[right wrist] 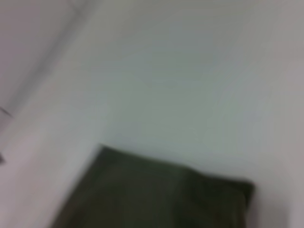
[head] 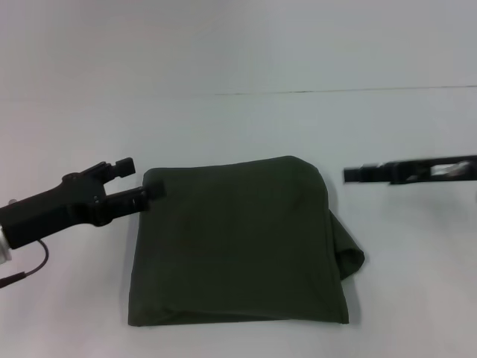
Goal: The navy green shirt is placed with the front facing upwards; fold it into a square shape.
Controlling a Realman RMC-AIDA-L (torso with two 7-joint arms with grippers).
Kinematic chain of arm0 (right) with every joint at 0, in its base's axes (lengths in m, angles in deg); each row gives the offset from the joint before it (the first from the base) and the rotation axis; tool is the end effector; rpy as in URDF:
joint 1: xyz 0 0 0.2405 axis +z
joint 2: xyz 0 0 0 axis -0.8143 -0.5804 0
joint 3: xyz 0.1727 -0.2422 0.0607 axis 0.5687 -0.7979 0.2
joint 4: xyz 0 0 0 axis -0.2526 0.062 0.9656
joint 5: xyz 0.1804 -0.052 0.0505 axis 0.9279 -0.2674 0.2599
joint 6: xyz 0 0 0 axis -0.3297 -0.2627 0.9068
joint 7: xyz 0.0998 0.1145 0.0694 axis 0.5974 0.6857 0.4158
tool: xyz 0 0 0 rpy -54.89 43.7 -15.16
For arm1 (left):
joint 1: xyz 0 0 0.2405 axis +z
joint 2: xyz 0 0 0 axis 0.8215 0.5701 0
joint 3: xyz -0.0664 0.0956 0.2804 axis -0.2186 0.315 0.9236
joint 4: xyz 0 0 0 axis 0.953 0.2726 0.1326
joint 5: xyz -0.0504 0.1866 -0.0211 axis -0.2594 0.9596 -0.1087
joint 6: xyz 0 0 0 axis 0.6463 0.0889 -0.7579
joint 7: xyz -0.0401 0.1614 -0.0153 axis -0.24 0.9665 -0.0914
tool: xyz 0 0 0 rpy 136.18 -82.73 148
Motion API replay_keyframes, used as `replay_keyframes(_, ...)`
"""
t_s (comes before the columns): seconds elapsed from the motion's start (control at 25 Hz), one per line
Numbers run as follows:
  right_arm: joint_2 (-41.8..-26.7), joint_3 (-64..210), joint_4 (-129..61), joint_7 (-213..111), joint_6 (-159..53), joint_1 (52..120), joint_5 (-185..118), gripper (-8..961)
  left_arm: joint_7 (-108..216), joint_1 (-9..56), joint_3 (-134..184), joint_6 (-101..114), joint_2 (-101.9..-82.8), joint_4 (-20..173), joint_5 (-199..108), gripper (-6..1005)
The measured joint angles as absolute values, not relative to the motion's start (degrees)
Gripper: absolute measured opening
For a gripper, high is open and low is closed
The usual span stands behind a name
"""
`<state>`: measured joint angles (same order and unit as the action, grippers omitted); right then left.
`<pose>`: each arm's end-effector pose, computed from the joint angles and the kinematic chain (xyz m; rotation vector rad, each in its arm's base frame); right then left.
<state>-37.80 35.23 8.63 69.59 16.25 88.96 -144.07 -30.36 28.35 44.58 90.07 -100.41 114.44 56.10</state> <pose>0.2890 0.4008 -0.0145 -2.4162 1.3502 0.4224 -0.2924 0.3367 -0.0274 -2.4238 -0.8960 -0.9659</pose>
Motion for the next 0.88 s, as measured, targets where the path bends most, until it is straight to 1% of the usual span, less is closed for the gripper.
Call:
replay_keyframes(0.2,-37.86,42.04,10.41,53.91,27.22,82.87,-135.46,618,-28.56,29.47,44.64,95.36,-99.53,116.12,56.8,947)
replay_keyframes(0.28,-38.15,43.38,9.64,46.8,30.04,80.77,-134.2,697,-25.68,30.52,44.78,97.24,-99.62,117.47,57.89,945)
replay_keyframes(0.32,-38.51,43.74,9.21,43.51,31.17,79.68,-134.02,735,-24.29,31.02,44.89,98.04,-99.75,118.15,58.65,944)
replay_keyframes(0.44,-40.17,43.84,8.23,33.29,33.61,76.06,-134.4,850,-21.19,32.48,45.03,99.36,-100.38,119.81,62.38,943)
replay_keyframes(0.52,-40.95,43.67,7.19,28.53,34.15,73.82,-135.01,888,-20.4,33.33,45.04,99.36,-100.85,120.4,64.99,942)
replay_keyframes(0.64,-41.05,43.76,3.32,21.64,34.2,71.44,-135.56,946,-18.54,35.01,44.65,98.24,-101.37,120.67,67.09,941)
replay_keyframes(0.72,-40.89,44.4,-0.19,14.72,33.44,69.64,-135.97,945,-16.37,36.28,44.21,97.41,-101.57,120.38,67.22,940)
replay_keyframes(0.88,-41.09,44.64,-1.52,10.82,32.82,68.46,-136.51,943,-14.64,37.55,42.65,97.24,-101.83,119.75,67.26,938)
